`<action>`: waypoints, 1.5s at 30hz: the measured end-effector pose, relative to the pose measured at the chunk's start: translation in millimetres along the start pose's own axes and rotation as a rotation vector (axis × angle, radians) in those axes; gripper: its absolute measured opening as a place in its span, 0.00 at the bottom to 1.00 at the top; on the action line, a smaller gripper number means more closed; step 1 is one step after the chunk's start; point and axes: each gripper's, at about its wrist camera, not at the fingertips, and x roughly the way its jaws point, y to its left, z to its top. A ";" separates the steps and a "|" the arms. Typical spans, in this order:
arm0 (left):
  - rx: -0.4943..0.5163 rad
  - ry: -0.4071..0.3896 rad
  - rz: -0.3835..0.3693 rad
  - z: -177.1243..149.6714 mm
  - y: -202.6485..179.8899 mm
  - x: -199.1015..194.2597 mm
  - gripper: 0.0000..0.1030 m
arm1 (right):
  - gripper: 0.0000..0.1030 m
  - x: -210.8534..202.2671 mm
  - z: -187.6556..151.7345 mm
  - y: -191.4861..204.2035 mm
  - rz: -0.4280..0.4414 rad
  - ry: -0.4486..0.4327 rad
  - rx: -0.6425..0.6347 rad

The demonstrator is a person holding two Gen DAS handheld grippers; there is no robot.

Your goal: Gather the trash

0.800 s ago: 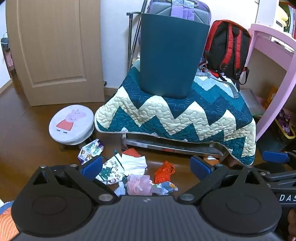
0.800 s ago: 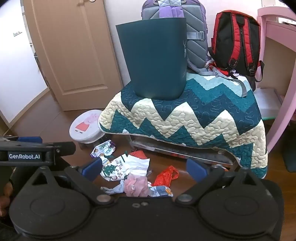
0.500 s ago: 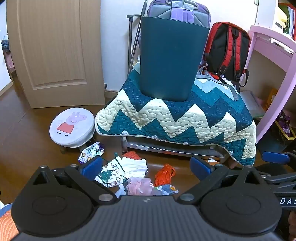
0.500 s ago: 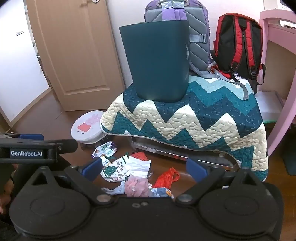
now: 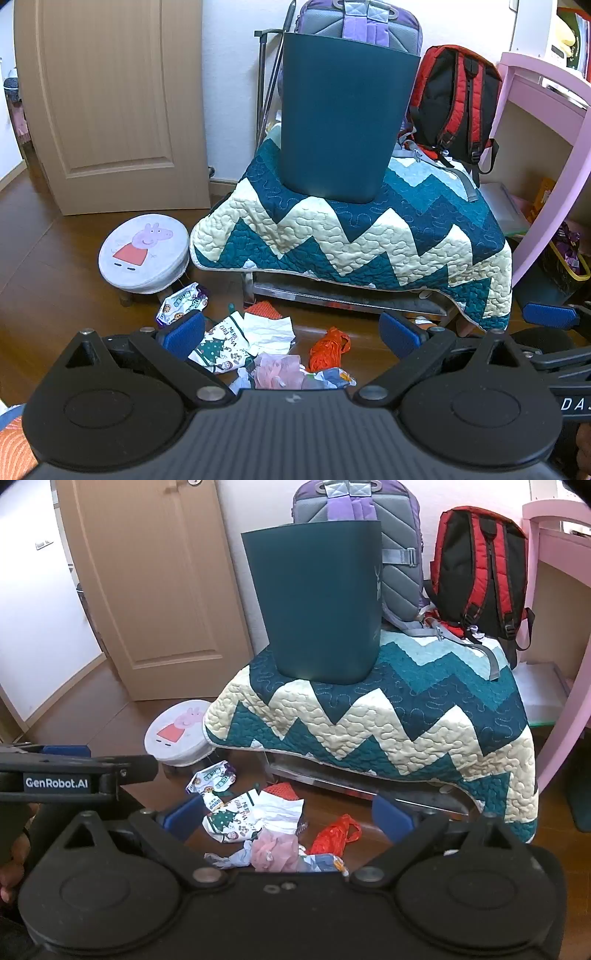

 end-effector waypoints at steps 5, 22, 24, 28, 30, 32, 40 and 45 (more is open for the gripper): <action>-0.007 0.002 0.000 -2.5 0.6 2.2 0.98 | 0.95 1.5 -1.2 0.2 0.004 0.000 0.000; -0.013 -0.002 -0.003 -6.3 2.4 7.4 0.98 | 0.95 3.0 -2.2 -1.2 0.008 0.002 -0.001; -0.012 -0.007 -0.002 -5.6 2.6 7.5 0.98 | 0.95 4.5 -4.6 -1.1 0.009 0.002 -0.003; -0.012 -0.012 -0.007 -6.2 3.0 6.8 0.98 | 0.95 5.3 -5.0 -0.8 0.008 0.005 -0.002; -0.018 -0.011 -0.009 -6.4 4.8 6.9 0.98 | 0.95 5.2 -4.8 -0.9 0.009 0.005 -0.002; -0.023 -0.009 -0.010 -6.8 5.8 7.8 0.98 | 0.95 6.3 -5.4 -0.9 0.009 0.008 -0.002; -0.018 -0.005 -0.014 -7.8 5.9 10.0 0.99 | 0.95 6.5 -6.1 -0.2 0.009 0.010 -0.003; -0.024 -0.008 -0.014 -7.5 7.1 10.4 0.99 | 0.95 6.6 -5.6 -0.6 0.010 0.013 -0.005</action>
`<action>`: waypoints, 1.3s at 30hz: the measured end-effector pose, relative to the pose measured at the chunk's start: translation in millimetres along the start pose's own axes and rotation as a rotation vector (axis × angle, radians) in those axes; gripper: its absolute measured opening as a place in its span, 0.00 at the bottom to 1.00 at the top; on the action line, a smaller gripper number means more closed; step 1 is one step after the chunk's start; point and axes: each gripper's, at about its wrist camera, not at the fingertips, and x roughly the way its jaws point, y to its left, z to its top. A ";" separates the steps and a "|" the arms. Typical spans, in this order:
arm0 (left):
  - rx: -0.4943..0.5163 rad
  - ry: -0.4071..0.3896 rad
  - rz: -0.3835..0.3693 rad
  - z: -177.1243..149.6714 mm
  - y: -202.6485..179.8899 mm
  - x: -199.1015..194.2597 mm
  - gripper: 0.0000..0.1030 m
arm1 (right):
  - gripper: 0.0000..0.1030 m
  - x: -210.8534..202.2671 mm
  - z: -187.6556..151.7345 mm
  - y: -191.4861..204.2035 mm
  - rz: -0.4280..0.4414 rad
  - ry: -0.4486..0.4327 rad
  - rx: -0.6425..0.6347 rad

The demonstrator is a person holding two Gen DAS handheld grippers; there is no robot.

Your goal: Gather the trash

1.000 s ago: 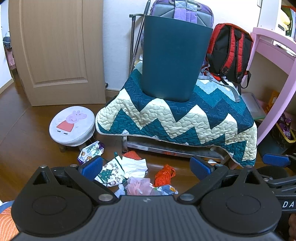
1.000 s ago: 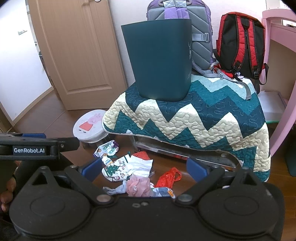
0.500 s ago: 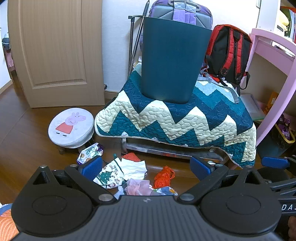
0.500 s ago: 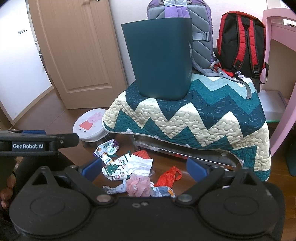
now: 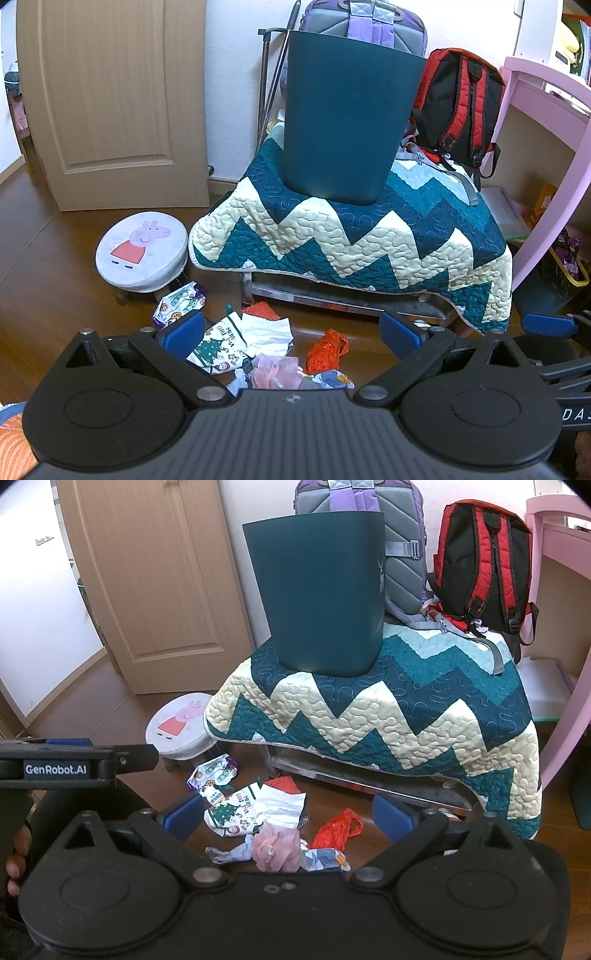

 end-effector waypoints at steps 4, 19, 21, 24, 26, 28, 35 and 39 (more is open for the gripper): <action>-0.004 0.003 -0.003 -0.7 0.5 0.8 0.99 | 0.95 0.4 -0.1 0.1 0.000 0.002 0.001; -0.011 0.004 -0.016 -5.0 4.1 4.3 0.99 | 0.95 4.6 -2.0 -0.1 0.001 0.017 0.007; -0.016 -0.001 -0.020 -5.2 4.3 5.5 0.98 | 0.95 5.9 -2.0 -1.1 0.000 0.023 0.010; -0.020 -0.007 -0.027 -5.2 4.5 8.6 0.98 | 0.95 10.5 1.5 -4.2 0.001 0.040 0.016; -0.029 -0.009 -0.042 -5.0 5.7 11.0 0.98 | 0.95 15.0 1.9 -5.4 0.001 0.054 0.017; -0.043 -0.005 -0.065 -4.0 7.8 14.5 0.98 | 0.95 20.4 4.1 -6.7 0.002 0.070 0.019; -0.072 0.050 -0.146 -1.7 14.7 38.2 0.98 | 0.95 42.1 9.9 -9.7 0.014 0.111 0.018; -0.097 0.108 -0.204 -2.7 18.8 59.8 0.98 | 0.95 56.9 16.0 -12.3 0.017 0.130 0.004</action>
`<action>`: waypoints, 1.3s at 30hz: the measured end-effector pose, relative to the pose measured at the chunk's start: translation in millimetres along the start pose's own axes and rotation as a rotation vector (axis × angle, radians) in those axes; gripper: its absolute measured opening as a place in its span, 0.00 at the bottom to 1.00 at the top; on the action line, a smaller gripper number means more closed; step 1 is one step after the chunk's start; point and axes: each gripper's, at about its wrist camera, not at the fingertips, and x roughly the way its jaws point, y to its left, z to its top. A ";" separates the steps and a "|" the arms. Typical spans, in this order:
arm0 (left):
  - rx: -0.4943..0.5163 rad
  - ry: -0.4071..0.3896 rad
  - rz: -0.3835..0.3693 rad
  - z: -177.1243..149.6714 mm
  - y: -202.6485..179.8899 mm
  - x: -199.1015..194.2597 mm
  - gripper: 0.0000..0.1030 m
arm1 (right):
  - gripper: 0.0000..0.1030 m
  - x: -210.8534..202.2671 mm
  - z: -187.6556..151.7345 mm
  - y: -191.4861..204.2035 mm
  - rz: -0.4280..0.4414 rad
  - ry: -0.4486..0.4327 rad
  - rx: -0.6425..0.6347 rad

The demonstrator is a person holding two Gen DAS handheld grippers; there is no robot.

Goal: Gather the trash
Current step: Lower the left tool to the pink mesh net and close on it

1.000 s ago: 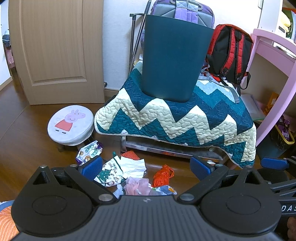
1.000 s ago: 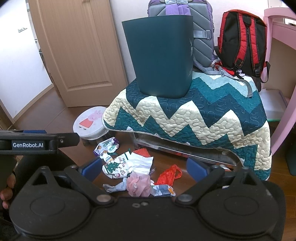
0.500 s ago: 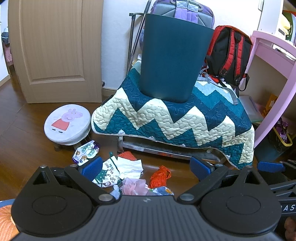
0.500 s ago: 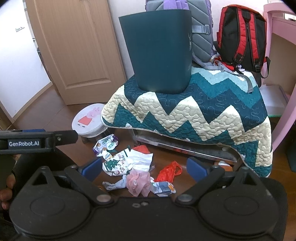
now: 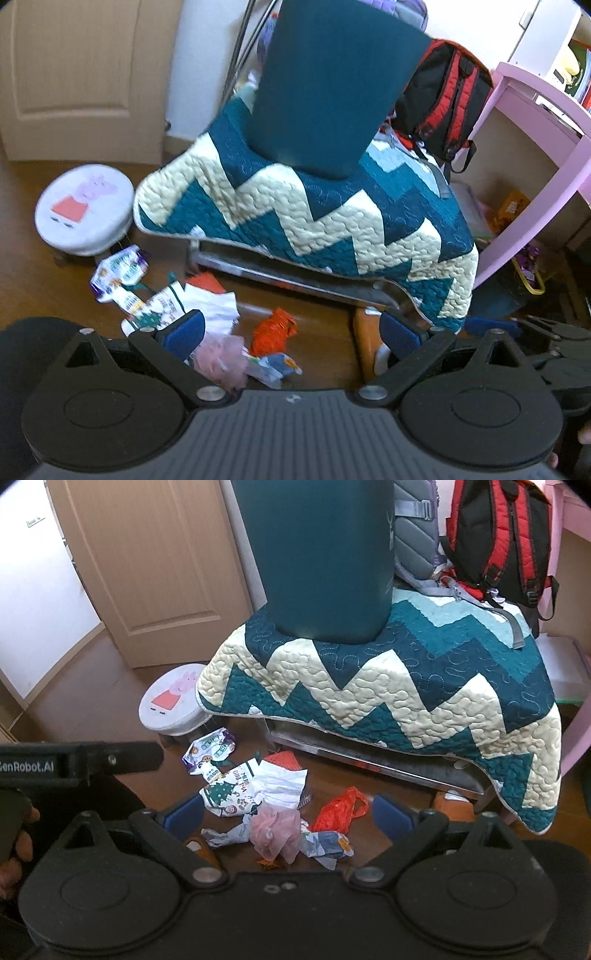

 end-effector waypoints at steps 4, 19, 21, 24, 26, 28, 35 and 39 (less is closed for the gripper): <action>0.039 -0.002 0.044 8.9 0.8 14.0 0.98 | 0.95 15.9 11.3 -8.0 -0.012 0.002 -0.011; 0.061 -0.024 0.204 96.8 68.2 77.2 0.98 | 0.94 112.6 56.3 -50.6 -0.071 0.061 0.016; 0.095 0.036 0.178 103.1 74.6 97.5 0.98 | 0.94 129.9 58.9 -54.6 -0.071 0.082 0.029; 0.127 0.135 0.165 106.7 78.4 133.9 0.98 | 0.94 158.5 58.0 -59.0 -0.078 0.125 0.033; 0.123 0.198 0.187 101.3 76.5 158.0 0.98 | 0.94 182.1 54.7 -63.3 -0.080 0.174 0.045; 0.123 0.270 0.201 92.9 73.5 185.7 0.98 | 0.94 206.0 47.1 -68.3 -0.084 0.231 0.076; 0.125 0.495 0.284 55.5 69.5 283.9 0.98 | 0.94 290.4 5.0 -86.6 -0.087 0.422 0.232; 0.088 0.587 0.328 33.4 78.7 330.5 0.98 | 0.94 328.9 -22.4 -97.2 -0.118 0.507 0.282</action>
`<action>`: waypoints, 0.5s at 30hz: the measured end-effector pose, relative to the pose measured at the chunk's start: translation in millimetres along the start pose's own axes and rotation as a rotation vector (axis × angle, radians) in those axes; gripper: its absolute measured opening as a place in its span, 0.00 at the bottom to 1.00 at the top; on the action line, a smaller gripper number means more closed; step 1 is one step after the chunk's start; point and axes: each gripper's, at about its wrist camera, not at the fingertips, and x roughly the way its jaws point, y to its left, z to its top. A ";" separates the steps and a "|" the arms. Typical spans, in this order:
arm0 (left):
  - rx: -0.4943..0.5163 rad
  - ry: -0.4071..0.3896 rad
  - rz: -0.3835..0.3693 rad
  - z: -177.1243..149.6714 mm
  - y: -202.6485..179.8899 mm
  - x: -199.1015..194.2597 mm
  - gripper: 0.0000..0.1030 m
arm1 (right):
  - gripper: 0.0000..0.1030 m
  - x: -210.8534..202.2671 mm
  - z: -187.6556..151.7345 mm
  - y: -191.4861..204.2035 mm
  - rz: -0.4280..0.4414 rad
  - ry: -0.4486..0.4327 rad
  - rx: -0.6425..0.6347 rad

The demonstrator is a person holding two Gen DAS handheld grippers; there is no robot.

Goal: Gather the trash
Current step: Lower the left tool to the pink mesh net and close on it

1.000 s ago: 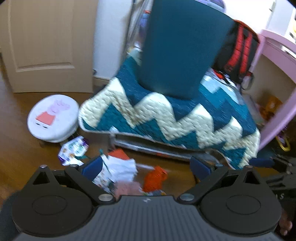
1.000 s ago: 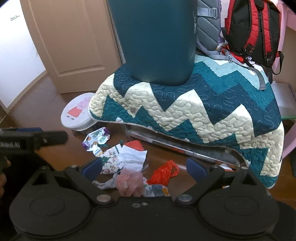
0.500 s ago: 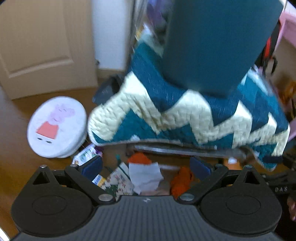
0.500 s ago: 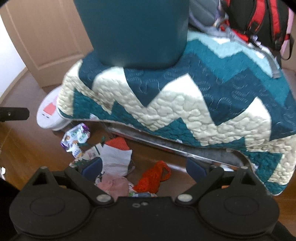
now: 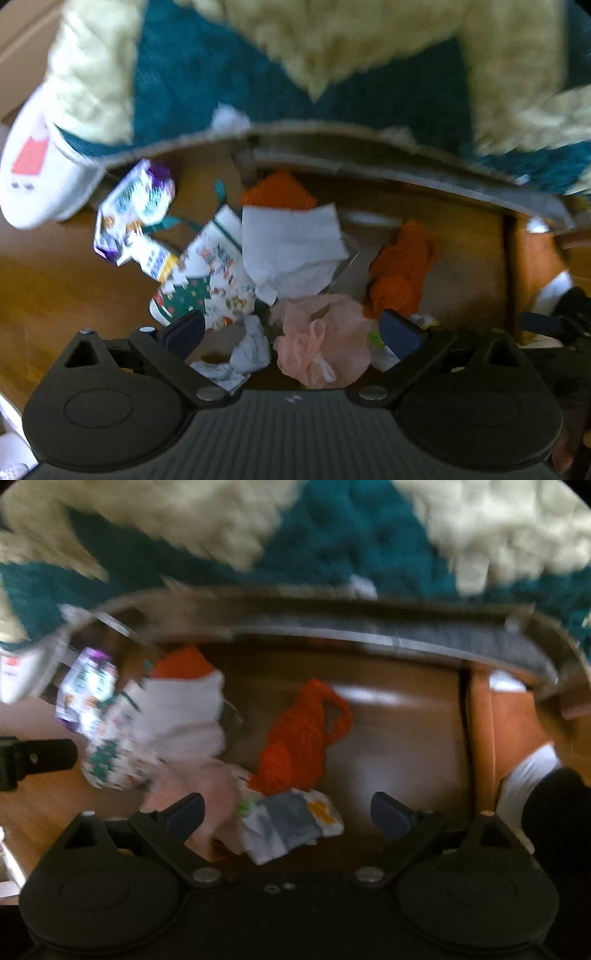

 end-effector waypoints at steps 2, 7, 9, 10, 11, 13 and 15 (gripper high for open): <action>-0.006 0.058 0.021 0.2 -0.9 25.4 0.98 | 0.94 22.4 -1.4 -10.3 -0.001 0.043 0.047; -0.051 0.168 0.005 4.5 3.7 75.5 0.98 | 0.94 64.5 -6.7 -38.7 0.006 0.145 0.232; -0.071 0.204 -0.005 4.6 3.4 93.8 0.98 | 0.94 78.3 -10.3 -47.5 0.009 0.181 0.318; -0.078 0.219 -0.009 3.9 2.7 101.6 0.98 | 0.94 85.6 -13.2 -52.4 0.027 0.204 0.374; -0.085 0.234 -0.010 2.6 2.0 109.6 0.98 | 0.94 90.7 -15.7 -55.9 0.043 0.218 0.413; -0.096 0.258 -0.024 1.2 -1.1 121.3 0.98 | 0.93 98.5 -21.0 -58.0 0.076 0.247 0.475; -0.102 0.278 -0.037 0.5 -5.9 131.8 0.98 | 0.93 107.3 -25.2 -59.6 0.102 0.267 0.525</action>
